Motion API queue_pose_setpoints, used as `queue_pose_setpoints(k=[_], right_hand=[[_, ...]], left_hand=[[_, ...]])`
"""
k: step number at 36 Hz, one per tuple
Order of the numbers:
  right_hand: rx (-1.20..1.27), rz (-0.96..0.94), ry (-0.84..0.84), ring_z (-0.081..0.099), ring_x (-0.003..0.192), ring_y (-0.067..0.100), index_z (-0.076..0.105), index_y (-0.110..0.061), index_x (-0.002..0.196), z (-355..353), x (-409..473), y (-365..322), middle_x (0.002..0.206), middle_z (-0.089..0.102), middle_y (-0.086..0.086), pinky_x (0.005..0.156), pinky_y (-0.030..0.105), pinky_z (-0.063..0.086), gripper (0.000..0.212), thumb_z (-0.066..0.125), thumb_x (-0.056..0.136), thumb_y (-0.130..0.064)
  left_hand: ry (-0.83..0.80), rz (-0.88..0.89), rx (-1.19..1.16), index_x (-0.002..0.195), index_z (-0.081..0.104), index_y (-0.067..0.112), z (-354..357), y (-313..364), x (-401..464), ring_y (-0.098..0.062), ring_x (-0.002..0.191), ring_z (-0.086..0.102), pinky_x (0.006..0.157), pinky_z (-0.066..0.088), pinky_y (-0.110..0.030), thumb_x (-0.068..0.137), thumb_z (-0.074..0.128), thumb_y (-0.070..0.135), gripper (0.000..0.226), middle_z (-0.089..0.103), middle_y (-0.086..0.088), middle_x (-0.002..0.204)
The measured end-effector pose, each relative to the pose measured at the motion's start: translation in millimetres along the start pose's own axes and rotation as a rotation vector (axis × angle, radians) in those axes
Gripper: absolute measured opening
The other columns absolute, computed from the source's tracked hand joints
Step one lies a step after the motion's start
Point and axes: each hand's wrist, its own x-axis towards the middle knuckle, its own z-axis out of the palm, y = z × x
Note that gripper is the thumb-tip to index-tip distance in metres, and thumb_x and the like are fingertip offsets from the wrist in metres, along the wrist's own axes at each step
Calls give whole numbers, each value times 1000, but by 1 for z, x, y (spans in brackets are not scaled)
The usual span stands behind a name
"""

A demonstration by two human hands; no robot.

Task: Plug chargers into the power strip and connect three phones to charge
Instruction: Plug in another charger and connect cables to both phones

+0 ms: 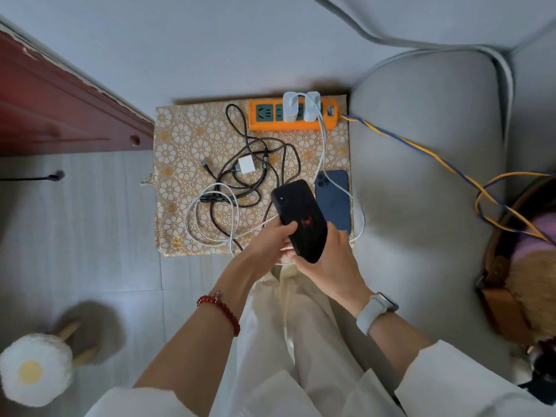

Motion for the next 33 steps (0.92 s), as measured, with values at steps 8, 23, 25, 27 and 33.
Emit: queue_pose_setpoints(k=[8,23,25,27,33], right_hand=[[84,154,-11,40,100,12,40,-18,115,-2,-3,25,107,42,-2,75,26,37,58,63,69,-44],[-151,158,204,55,91,33,38,-4,116,49,55,-22,111,45,14,69,37,48,71,68,70,-49],[-119,195,216,55,92,34,34,-2,120,59,62,-28,115,42,14,69,38,49,77,70,70,-48],[-83,237,221,53,96,35,31,-2,124,67,68,-31,119,39,15,72,38,49,81,72,70,-46],[-205,323,269,48,105,34,32,-4,128,79,74,-30,119,44,15,85,43,41,88,70,67,-54]], left_hand=[[76,18,560,141,33,13,-15,12,28,-24,132,37,108,31,-42,98,26,47,56,37,-8,146],[284,178,626,139,38,10,-76,40,50,-22,117,50,107,36,-43,96,40,34,49,49,-11,136],[304,184,655,137,41,12,-76,37,51,-24,122,48,107,36,-43,95,42,33,48,51,-8,136],[312,212,686,133,48,12,-75,32,51,-23,121,50,104,37,-36,94,44,27,42,55,-7,131],[410,285,815,124,56,10,-75,14,43,-20,109,58,86,39,-23,92,46,16,33,63,-6,120]])
